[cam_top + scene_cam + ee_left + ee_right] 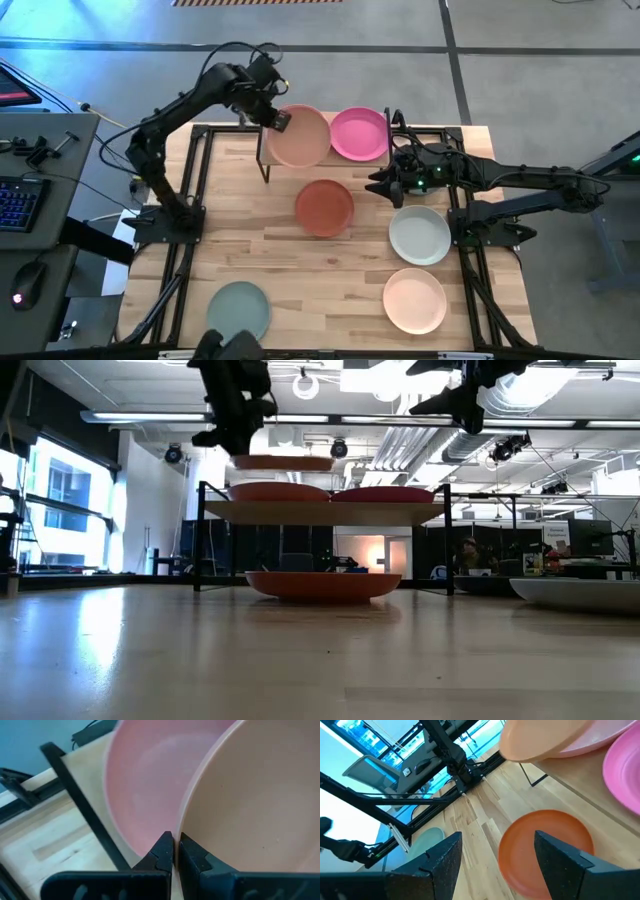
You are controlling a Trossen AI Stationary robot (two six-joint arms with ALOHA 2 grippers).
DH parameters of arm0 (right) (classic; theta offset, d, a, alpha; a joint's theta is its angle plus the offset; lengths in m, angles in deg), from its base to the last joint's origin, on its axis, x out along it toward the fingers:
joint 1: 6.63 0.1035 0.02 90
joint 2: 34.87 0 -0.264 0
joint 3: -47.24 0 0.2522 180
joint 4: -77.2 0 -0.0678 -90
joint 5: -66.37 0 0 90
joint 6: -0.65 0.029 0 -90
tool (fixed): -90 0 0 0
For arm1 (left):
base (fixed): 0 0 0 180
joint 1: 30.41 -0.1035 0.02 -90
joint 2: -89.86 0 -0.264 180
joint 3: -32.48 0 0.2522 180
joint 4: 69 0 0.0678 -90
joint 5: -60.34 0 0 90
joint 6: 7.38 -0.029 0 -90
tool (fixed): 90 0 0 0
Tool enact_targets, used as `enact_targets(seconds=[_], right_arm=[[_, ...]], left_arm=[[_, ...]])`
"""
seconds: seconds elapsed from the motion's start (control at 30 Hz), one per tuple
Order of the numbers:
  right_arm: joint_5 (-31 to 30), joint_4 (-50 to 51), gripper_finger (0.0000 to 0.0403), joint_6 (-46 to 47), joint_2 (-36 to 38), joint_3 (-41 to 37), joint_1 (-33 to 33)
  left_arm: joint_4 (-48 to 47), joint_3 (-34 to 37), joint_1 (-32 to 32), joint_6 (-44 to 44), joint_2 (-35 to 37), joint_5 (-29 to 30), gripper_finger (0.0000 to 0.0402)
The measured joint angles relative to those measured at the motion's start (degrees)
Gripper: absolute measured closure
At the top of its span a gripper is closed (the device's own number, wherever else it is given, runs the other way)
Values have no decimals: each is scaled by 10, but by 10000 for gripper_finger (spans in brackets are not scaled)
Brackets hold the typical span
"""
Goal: Place and stack plates onto a shelf
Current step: Stack the light brown plate on top of the light pink plate
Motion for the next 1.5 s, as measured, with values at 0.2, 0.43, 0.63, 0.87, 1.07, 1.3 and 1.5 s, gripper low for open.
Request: enact_targets(seconds=[0.2,0.43,0.63,0.87,1.07,1.3,1.5], right_arm=[[0,0,174,4,0,0,0],[0,0,174,3,0,0,0],[-3,0,174,-1,-1,0,0],[-19,0,174,-10,-1,0,0],[-19,0,174,-1,-1,0,0],[-19,0,174,4,-1,0,0],[-19,0,174,1,-1,0,0]], left_arm=[[14,0,-37,-9,-20,-1,401],[45,-1,-69,10,-19,-27,401],[44,-1,-73,6,-19,-27,401],[37,-1,-63,-3,-30,-16,401],[47,-1,-54,1,-44,-6,401],[41,-1,-52,1,-57,6,401],[27,0,-52,-10,-57,19,401]])
